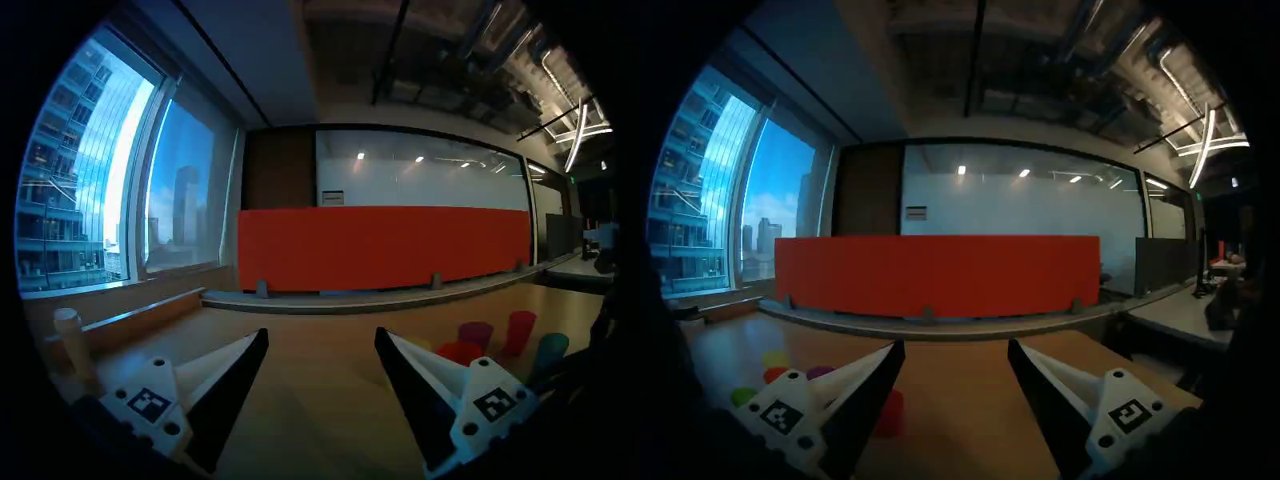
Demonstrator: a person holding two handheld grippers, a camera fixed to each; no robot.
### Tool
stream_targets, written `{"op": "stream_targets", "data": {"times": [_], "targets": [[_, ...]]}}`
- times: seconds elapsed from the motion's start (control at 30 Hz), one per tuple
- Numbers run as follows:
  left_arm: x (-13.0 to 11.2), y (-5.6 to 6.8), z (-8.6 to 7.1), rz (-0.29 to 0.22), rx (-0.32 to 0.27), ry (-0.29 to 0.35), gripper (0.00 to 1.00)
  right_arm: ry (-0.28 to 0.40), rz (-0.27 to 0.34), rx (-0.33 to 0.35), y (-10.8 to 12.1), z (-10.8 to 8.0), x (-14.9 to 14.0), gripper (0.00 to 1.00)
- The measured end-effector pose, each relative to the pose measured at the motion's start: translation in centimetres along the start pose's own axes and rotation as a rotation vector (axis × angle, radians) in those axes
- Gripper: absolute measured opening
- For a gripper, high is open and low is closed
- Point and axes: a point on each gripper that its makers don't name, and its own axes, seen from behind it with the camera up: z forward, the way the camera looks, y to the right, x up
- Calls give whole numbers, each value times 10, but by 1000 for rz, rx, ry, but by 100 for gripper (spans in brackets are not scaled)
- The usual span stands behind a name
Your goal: Pour water
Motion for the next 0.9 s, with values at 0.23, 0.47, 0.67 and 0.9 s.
{"op": "stream_targets", "data": {"times": [0.23, 0.47, 0.67, 0.9], "targets": [[-16, 2, 1, -8, -10, -13, 99, -5, -7, -6, -2, -1, -1, 100], [-29, 0, 2, -8, -12, -32, 99, -9, -16, -4, -5, -2, -4, 100], [-34, -2, 2, -14, -11, -35, 99, -11, -17, -5, -4, -2, -4, 100], [-36, 1, 4, -16, -18, -34, 99, -7, -21, -5, -4, -3, -1, 100]]}}
